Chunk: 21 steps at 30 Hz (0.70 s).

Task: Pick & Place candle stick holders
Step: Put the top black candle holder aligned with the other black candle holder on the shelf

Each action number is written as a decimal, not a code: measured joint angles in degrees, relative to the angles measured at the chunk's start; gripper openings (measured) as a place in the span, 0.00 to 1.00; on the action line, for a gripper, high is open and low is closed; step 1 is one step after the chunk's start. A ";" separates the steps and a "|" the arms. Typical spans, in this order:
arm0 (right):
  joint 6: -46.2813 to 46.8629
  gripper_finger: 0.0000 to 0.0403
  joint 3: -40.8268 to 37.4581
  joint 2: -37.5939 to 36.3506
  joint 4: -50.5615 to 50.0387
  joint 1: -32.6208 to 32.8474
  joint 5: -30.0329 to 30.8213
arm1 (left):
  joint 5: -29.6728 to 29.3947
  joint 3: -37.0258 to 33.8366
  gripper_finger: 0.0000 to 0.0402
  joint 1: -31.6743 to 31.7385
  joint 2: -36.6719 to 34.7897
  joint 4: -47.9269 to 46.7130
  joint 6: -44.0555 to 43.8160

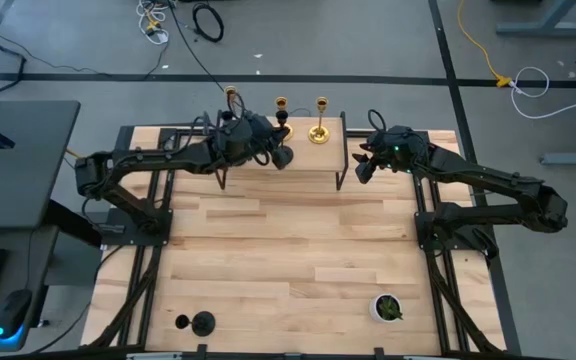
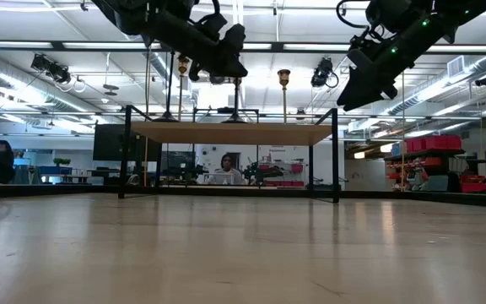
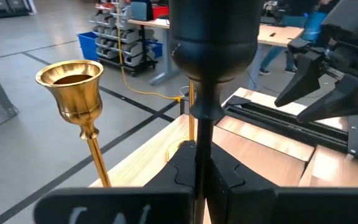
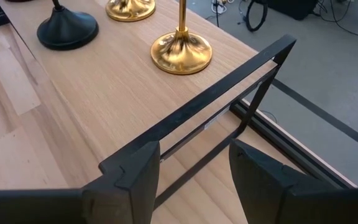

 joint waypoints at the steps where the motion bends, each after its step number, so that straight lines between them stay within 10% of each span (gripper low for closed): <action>1: 0.00 0.48 0.00 0.04 0.01 0.02 0.00 | -0.39 0.00 0.02 -0.14 0.00 0.09 -0.02; 21: 0.00 0.48 -0.02 1.62 0.57 0.02 0.00 | 2.55 -0.02 0.08 -0.27 0.13 0.08 0.06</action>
